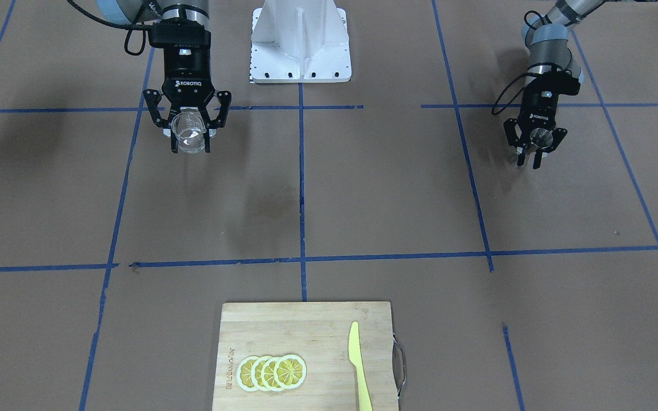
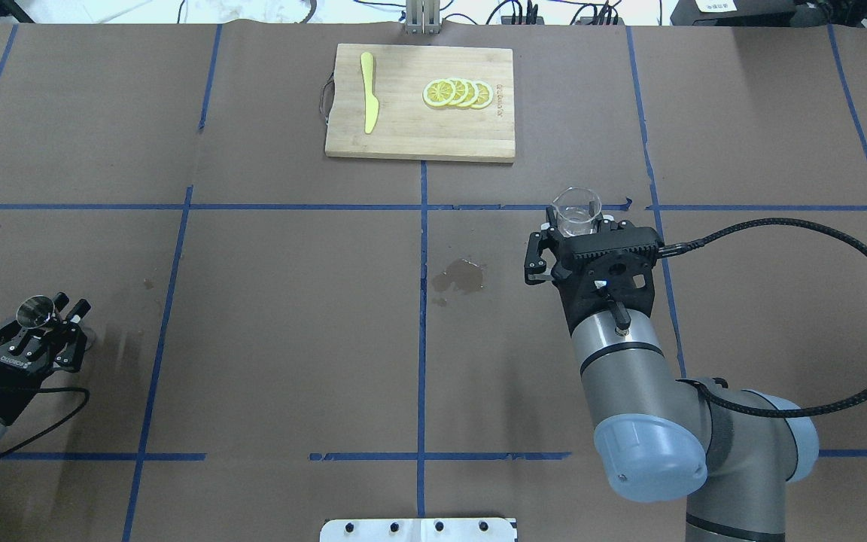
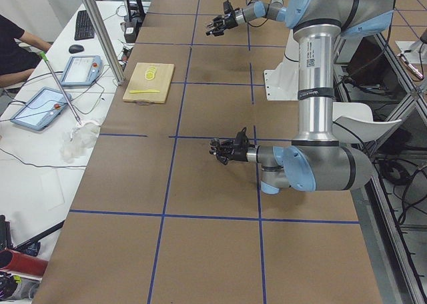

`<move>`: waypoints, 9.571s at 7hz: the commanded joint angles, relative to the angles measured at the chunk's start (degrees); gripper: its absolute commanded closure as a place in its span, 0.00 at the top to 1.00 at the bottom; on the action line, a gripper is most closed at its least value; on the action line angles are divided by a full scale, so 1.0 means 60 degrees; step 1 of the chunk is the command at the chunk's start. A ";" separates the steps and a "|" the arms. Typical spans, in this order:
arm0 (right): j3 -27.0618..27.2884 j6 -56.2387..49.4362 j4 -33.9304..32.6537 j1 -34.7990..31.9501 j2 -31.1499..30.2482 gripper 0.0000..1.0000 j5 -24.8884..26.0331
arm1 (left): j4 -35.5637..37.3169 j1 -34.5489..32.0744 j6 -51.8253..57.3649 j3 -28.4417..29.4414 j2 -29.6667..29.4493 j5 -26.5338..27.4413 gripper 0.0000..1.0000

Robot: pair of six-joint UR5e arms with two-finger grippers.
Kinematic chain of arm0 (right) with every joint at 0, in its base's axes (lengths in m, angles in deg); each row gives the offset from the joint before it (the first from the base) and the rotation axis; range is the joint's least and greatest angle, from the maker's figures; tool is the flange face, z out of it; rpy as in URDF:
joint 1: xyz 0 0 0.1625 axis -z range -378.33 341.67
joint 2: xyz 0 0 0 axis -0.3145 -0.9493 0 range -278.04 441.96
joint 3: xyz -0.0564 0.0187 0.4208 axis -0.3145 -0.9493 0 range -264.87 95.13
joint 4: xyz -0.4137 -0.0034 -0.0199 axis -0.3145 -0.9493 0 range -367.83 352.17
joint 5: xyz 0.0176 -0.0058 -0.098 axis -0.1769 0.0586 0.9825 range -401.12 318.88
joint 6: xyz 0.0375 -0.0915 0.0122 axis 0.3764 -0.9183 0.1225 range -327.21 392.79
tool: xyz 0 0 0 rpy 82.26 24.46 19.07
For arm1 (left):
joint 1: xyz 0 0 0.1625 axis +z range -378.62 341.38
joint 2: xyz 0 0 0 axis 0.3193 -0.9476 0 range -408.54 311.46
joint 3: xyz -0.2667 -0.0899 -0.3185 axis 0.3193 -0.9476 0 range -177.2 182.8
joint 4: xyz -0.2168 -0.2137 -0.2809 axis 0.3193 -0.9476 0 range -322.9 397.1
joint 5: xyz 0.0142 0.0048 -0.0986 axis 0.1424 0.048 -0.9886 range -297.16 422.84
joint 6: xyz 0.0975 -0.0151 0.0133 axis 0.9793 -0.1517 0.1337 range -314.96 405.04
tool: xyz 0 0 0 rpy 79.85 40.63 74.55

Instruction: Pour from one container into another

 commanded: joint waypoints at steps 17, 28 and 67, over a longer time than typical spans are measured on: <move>0.0058 0.0015 0.0000 0.0000 0.0044 0.00 0.0000 | -0.2584 0.2153 0.0176 -0.0486 0.2618 0.1711 1.00; -0.0481 0.0785 0.0000 -0.0014 -0.0058 0.00 0.0000 | 0.1809 -0.8281 0.1595 0.0100 -0.0361 -0.7943 1.00; -0.2915 0.1309 0.9603 0.2520 -0.6428 1.00 0.1070 | 0.9540 -1.2012 0.1582 -0.1087 -0.2139 -1.5469 1.00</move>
